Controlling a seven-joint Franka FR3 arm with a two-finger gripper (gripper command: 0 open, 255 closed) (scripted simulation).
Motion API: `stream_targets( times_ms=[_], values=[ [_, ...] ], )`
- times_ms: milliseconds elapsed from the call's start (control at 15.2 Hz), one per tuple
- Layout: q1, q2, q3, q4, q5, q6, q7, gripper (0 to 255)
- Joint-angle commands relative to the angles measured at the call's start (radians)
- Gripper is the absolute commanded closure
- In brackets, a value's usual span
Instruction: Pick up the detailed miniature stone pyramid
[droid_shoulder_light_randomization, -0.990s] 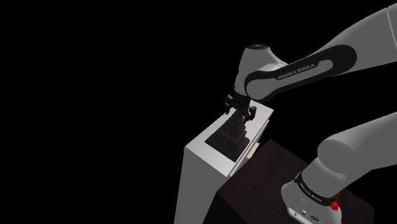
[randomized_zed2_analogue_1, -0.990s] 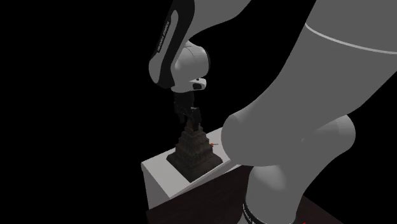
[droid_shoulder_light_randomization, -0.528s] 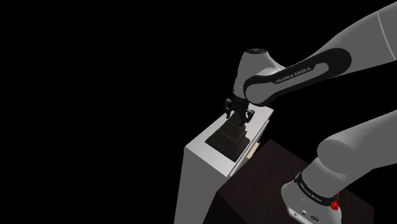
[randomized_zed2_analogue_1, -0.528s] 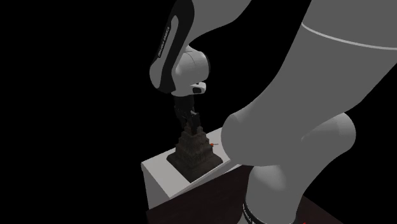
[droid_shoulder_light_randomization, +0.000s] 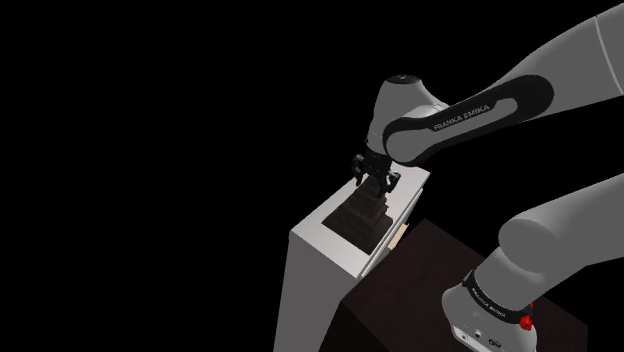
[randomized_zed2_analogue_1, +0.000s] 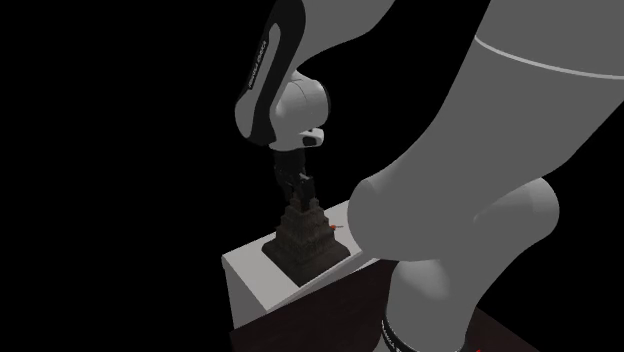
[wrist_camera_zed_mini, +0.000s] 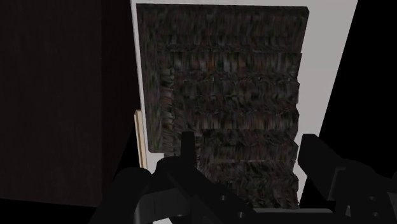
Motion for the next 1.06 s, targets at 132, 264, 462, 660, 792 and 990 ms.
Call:
stream_targets(
  times_ms=[132,264,462,660,792,990],
  values=[
    [0.012,-0.043,-0.016,0.021,0.016,-0.061,-0.019,255],
    [0.017,-0.064,-0.025,0.034,0.022,-0.094,-0.028,255],
    [0.023,-0.093,-0.037,0.055,0.029,-0.144,-0.04,255],
    [0.027,-0.119,-0.048,0.078,0.033,-0.192,-0.05,255],
    [0.029,-0.135,-0.055,0.095,0.035,-0.224,-0.056,255],
    [0.03,-0.143,-0.059,0.105,0.036,-0.242,-0.06,255]
  ],
)
